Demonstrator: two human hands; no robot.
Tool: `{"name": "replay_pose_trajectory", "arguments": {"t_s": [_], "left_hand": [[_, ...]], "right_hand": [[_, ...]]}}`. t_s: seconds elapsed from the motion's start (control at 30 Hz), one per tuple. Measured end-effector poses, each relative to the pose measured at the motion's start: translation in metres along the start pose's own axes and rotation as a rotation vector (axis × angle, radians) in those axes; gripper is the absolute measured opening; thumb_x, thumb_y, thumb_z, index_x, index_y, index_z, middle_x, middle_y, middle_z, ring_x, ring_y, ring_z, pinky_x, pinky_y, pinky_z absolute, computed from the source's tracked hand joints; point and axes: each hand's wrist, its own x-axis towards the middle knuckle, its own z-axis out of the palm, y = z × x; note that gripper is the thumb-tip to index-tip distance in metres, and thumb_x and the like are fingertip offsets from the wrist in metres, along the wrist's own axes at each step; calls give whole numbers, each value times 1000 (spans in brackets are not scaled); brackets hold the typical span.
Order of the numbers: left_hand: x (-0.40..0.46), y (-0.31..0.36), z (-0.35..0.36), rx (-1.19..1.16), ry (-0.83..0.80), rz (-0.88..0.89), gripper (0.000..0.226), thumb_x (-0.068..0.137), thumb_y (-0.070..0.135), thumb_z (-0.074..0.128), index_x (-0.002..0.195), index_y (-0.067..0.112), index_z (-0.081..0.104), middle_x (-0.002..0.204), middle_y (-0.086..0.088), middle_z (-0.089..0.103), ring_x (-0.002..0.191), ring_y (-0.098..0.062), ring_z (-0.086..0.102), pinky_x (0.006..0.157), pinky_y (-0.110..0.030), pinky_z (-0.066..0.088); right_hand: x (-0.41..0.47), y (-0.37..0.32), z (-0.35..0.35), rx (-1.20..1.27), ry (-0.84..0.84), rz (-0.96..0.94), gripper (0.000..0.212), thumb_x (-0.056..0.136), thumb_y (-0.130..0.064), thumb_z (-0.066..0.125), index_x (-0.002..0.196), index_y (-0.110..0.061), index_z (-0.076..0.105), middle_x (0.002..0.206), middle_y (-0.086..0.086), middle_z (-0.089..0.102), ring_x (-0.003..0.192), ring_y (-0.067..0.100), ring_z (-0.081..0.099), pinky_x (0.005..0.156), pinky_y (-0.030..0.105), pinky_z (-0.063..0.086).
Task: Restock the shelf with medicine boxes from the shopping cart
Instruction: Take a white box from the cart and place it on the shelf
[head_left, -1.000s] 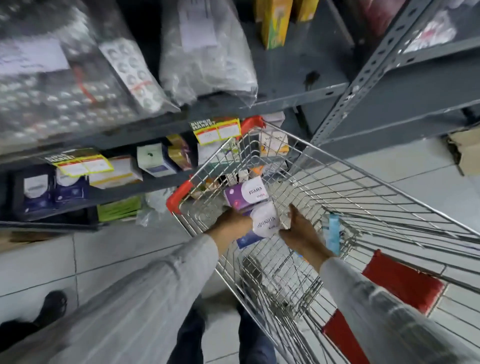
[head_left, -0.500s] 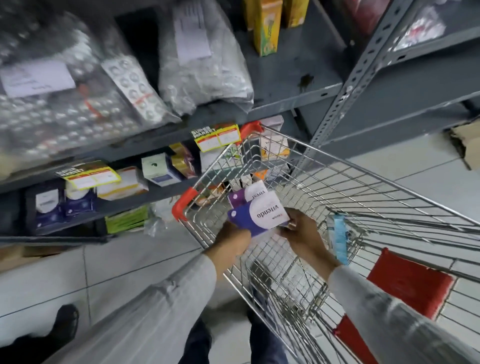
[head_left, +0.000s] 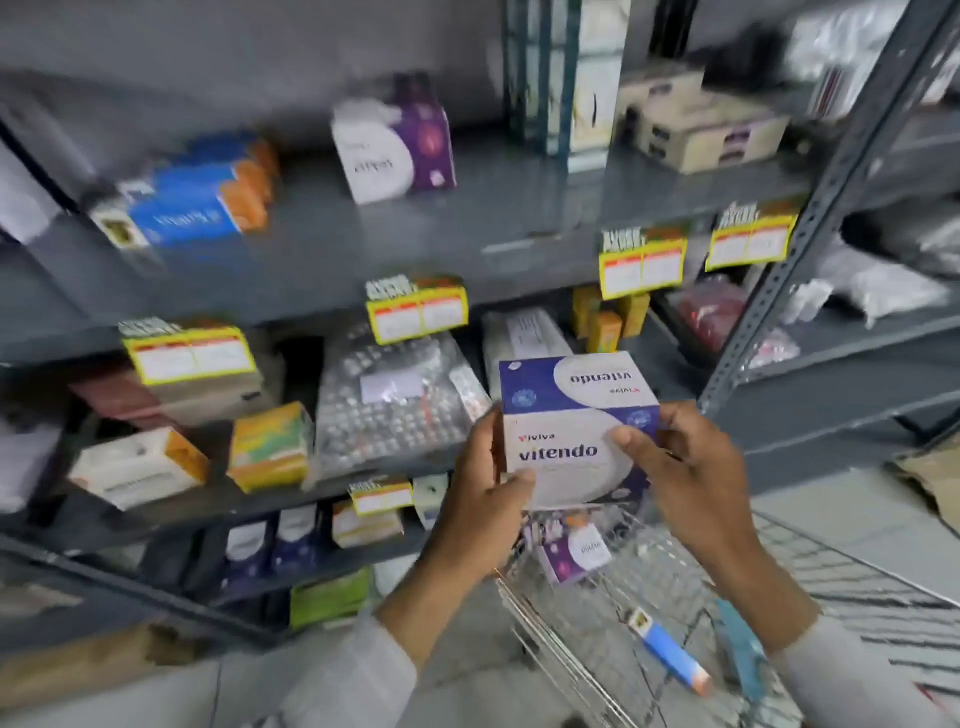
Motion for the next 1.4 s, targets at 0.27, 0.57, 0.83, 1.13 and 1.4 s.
{"name": "replay_pose_trajectory", "arguments": {"t_s": [0.27, 0.57, 0.83, 1.13, 1.4], "left_hand": [[-54, 137, -138, -179, 72, 303, 38, 97, 38, 53, 134, 35, 62, 128, 10, 72, 120, -8, 67, 92, -21, 55], [-85, 189, -307, -158, 305, 361, 48, 95, 70, 30, 108, 54, 73, 114, 16, 77, 108, -4, 72, 81, -21, 59], [-80, 177, -439, -247, 606, 299, 62, 82, 79, 37, 106, 37, 77, 108, 8, 80, 94, -7, 76, 70, -26, 60], [-54, 165, -517, -259, 675, 209, 73, 95, 77, 21, 114, 32, 74, 106, 1, 81, 92, -14, 78, 65, -26, 61], [-47, 145, -515, -247, 737, 225, 61, 99, 71, 25, 109, 37, 74, 105, 9, 80, 92, -7, 76, 80, -32, 54]], "right_hand": [[-20, -179, 87, 125, -64, -312, 26, 88, -38, 76, 111, -27, 71, 100, -10, 80, 87, 9, 77, 64, 20, 59], [-1, -287, 258, 165, -324, -427, 25, 88, -39, 72, 110, -26, 74, 107, -12, 79, 97, 8, 75, 84, 33, 58], [-6, -337, 419, 290, -654, -194, 16, 86, -35, 66, 84, -33, 81, 86, -8, 81, 74, 4, 75, 63, 19, 52], [13, -348, 524, 230, -780, 24, 33, 90, -2, 60, 121, -13, 65, 122, 7, 72, 116, 27, 66, 92, 38, 57], [11, -320, 530, 195, -769, -27, 53, 89, 2, 62, 136, -19, 53, 127, 1, 68, 113, 19, 64, 72, 24, 57]]}}
